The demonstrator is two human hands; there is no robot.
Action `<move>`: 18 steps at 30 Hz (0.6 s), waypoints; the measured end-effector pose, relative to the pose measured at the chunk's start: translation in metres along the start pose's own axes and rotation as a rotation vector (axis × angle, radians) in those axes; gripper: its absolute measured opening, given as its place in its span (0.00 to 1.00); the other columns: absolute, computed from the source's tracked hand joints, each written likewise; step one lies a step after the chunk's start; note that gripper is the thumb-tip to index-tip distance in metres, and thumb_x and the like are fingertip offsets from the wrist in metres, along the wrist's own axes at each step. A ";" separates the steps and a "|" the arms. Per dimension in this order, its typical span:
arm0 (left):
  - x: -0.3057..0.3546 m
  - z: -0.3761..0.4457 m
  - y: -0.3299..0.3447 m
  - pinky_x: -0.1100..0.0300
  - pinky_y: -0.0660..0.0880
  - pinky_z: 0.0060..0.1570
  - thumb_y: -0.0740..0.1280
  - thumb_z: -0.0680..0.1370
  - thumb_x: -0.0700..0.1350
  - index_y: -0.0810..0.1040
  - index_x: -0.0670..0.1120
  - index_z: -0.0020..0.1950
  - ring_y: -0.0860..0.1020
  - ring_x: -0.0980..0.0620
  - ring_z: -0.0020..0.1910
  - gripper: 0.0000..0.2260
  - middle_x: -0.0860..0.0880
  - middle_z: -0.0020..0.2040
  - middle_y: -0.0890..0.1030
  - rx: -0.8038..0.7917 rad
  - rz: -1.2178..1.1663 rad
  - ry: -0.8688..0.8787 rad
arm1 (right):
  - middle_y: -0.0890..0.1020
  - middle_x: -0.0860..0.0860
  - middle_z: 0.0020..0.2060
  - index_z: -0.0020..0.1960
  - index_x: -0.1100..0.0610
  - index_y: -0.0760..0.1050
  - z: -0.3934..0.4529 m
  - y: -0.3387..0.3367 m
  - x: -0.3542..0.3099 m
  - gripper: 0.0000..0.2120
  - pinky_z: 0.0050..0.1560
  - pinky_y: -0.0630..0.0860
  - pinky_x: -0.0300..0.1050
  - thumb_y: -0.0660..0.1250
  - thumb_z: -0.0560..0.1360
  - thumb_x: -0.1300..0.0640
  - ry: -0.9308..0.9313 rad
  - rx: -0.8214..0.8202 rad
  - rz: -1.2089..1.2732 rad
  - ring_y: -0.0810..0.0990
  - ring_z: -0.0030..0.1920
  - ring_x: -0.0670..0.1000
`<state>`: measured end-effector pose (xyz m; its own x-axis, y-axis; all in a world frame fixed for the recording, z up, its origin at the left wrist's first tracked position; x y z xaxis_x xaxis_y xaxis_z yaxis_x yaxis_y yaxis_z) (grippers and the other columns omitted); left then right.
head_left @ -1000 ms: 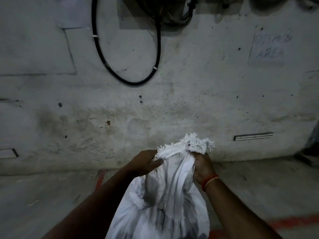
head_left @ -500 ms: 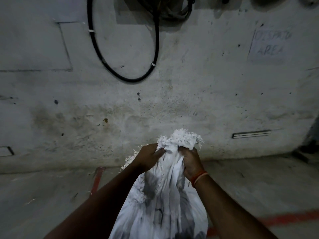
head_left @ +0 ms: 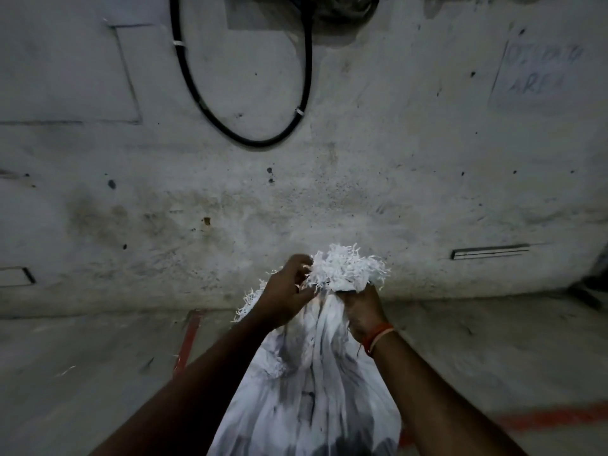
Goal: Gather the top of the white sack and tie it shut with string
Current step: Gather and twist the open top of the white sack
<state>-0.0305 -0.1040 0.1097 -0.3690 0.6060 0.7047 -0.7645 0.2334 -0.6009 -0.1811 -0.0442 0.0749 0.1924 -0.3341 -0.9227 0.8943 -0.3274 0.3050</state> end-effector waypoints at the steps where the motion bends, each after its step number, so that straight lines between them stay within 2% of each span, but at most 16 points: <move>1: -0.007 -0.003 -0.002 0.64 0.77 0.49 0.70 0.77 0.45 0.71 0.49 0.67 0.80 0.54 0.49 0.20 0.52 0.54 0.81 -0.015 -0.159 -0.075 | 0.88 0.50 0.46 0.48 0.53 0.85 0.001 -0.004 0.003 0.17 0.53 0.81 0.46 0.67 0.74 0.73 0.010 0.014 0.035 0.86 0.50 0.51; 2: -0.018 -0.005 -0.004 0.61 0.78 0.50 0.71 0.77 0.45 0.69 0.51 0.68 0.80 0.53 0.51 0.21 0.52 0.56 0.80 0.012 -0.267 -0.142 | 0.88 0.50 0.46 0.48 0.54 0.84 0.002 -0.008 0.007 0.18 0.51 0.81 0.43 0.65 0.74 0.75 0.017 0.031 0.061 0.86 0.49 0.49; 4: -0.042 -0.011 -0.011 0.59 0.80 0.49 0.70 0.78 0.45 0.72 0.50 0.66 0.80 0.52 0.53 0.17 0.52 0.58 0.80 0.111 -0.276 -0.241 | 0.88 0.47 0.44 0.51 0.55 0.82 0.003 -0.015 0.013 0.19 0.50 0.81 0.40 0.63 0.75 0.77 0.029 0.076 0.077 0.86 0.48 0.46; 7: -0.066 -0.025 -0.017 0.62 0.78 0.44 0.71 0.77 0.41 0.78 0.46 0.60 0.80 0.52 0.48 0.13 0.49 0.57 0.81 0.191 -0.189 -0.353 | 0.88 0.46 0.43 0.52 0.57 0.80 0.007 -0.019 0.023 0.19 0.51 0.81 0.39 0.63 0.74 0.78 0.041 0.113 0.085 0.86 0.47 0.45; 9: -0.079 -0.034 -0.017 0.59 0.80 0.43 0.72 0.75 0.40 0.79 0.46 0.58 0.81 0.50 0.48 0.12 0.48 0.56 0.82 0.207 -0.191 -0.411 | 0.88 0.46 0.44 0.54 0.58 0.80 0.009 -0.019 0.029 0.18 0.52 0.81 0.39 0.63 0.74 0.77 0.057 0.131 0.109 0.86 0.48 0.45; 12: -0.089 -0.040 -0.016 0.51 0.81 0.51 0.73 0.73 0.39 0.80 0.47 0.55 0.82 0.48 0.49 0.12 0.48 0.53 0.83 0.257 -0.075 -0.450 | 0.88 0.46 0.47 0.59 0.60 0.79 0.012 -0.020 0.037 0.17 0.55 0.81 0.41 0.64 0.75 0.75 0.073 0.143 0.130 0.85 0.50 0.46; 14: -0.099 -0.046 -0.018 0.52 0.78 0.54 0.71 0.70 0.40 0.80 0.49 0.53 0.81 0.47 0.51 0.13 0.47 0.51 0.83 0.316 0.048 -0.494 | 0.87 0.45 0.48 0.63 0.63 0.77 0.014 -0.023 0.039 0.18 0.57 0.81 0.41 0.65 0.75 0.74 0.071 0.156 0.122 0.85 0.51 0.46; 16: -0.111 -0.053 -0.021 0.52 0.76 0.57 0.71 0.68 0.41 0.80 0.49 0.54 0.80 0.45 0.54 0.15 0.46 0.52 0.82 0.351 0.126 -0.597 | 0.86 0.46 0.49 0.65 0.64 0.76 0.014 -0.024 0.037 0.19 0.56 0.80 0.40 0.66 0.75 0.74 0.067 0.169 0.113 0.85 0.51 0.45; 18: -0.119 -0.065 -0.022 0.49 0.75 0.61 0.73 0.63 0.43 0.78 0.49 0.57 0.78 0.42 0.58 0.22 0.43 0.57 0.80 0.340 0.184 -0.792 | 0.87 0.44 0.44 0.64 0.65 0.76 0.013 -0.027 0.037 0.18 0.49 0.81 0.37 0.65 0.75 0.74 0.069 0.186 0.115 0.85 0.46 0.42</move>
<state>0.0647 -0.1318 0.0152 -0.6635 -0.1226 0.7381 -0.7264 -0.1311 -0.6747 -0.2037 -0.0593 0.0355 0.3214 -0.3194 -0.8914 0.7764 -0.4501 0.4412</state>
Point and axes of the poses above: each hand's wrist, its own z-axis towards the middle knuckle, its own y-axis out of the palm, x = y × z, the point moved 6 cm from there along z, towards the middle knuckle
